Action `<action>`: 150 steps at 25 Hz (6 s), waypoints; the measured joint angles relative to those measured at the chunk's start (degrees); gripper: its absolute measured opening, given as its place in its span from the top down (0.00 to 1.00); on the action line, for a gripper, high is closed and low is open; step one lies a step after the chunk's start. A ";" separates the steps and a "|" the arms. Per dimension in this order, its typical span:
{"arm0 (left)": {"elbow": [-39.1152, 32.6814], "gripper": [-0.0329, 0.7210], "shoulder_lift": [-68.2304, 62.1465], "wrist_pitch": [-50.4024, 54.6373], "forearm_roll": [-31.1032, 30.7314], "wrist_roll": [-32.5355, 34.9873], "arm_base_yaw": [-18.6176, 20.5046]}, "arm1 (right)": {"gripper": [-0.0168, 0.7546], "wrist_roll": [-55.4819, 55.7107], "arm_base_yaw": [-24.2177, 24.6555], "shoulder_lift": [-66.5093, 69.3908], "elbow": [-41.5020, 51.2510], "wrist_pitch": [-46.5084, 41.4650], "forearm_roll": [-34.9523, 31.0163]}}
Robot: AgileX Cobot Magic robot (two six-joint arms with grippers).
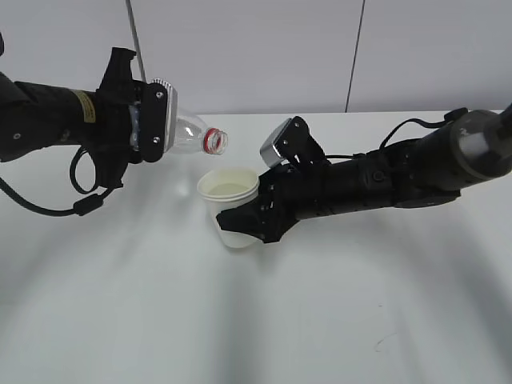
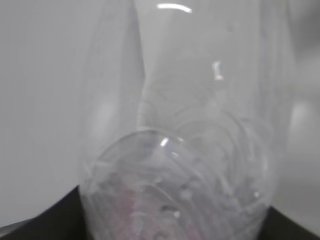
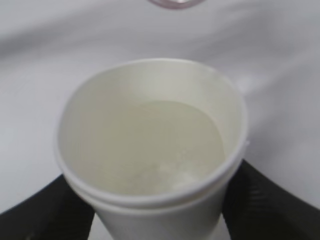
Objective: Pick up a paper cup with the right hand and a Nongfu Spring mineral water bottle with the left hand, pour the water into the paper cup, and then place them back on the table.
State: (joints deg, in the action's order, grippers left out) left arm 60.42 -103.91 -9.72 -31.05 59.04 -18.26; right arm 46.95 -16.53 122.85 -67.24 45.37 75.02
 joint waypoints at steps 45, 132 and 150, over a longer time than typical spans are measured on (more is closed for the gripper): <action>0.00 0.44 0.05 -5.61 73.99 -10.06 -0.56 | 0.30 -3.69 0.00 0.00 0.00 -4.44 -19.42; 0.00 0.44 -1.08 -9.28 74.26 -14.39 -0.56 | 0.22 -42.47 8.35 12.21 -0.10 7.01 -70.39; 0.00 0.44 -1.08 -9.28 74.26 -14.39 -0.56 | 0.17 -42.58 8.35 9.16 2.74 4.37 -70.93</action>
State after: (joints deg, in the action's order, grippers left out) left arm 60.42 -104.99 -19.00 43.20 44.65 -18.82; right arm 4.37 -8.18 132.01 -64.50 49.74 4.09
